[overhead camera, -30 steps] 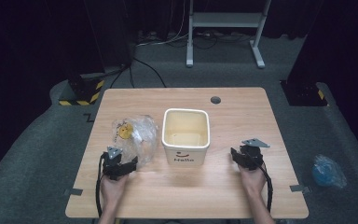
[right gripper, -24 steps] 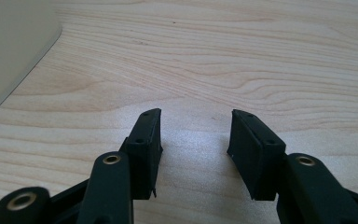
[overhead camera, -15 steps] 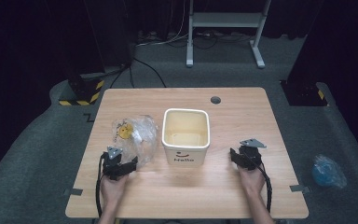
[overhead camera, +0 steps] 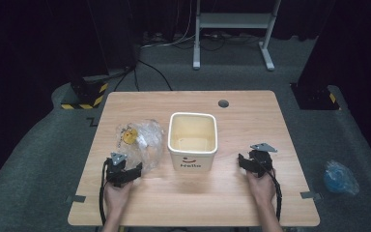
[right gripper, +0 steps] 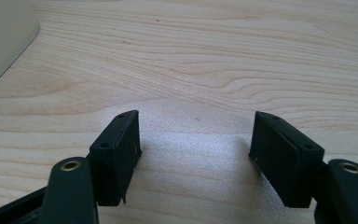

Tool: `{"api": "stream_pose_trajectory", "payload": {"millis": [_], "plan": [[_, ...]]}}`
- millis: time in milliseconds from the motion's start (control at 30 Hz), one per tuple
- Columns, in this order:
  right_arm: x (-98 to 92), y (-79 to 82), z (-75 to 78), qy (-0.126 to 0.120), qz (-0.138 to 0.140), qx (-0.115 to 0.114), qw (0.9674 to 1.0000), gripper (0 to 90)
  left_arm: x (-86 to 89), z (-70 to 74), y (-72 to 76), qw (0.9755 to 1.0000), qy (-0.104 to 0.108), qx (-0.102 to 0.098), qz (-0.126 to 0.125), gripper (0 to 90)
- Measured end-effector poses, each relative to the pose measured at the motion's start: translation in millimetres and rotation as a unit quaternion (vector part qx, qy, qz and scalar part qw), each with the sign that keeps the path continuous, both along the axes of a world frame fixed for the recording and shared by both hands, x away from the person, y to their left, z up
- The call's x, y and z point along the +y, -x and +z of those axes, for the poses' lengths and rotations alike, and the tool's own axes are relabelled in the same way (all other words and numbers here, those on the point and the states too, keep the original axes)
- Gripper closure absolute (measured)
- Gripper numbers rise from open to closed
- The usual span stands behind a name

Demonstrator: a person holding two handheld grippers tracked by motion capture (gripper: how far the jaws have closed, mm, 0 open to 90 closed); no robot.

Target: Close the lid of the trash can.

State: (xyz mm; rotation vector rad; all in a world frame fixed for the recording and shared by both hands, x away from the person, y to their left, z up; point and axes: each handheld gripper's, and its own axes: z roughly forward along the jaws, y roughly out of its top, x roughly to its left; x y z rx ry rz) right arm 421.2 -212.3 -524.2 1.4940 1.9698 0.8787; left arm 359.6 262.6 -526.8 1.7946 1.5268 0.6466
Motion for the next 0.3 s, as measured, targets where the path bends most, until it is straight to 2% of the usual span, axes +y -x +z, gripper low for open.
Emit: {"api": "stream_pose_trajectory", "payload": {"millis": [300], "plan": [[0.0,0.0,0.1,-0.001,0.0,0.001,1.0,32.8,1.8,0.2,0.7,1.0,0.007,-0.002,0.007,24.7]]}}
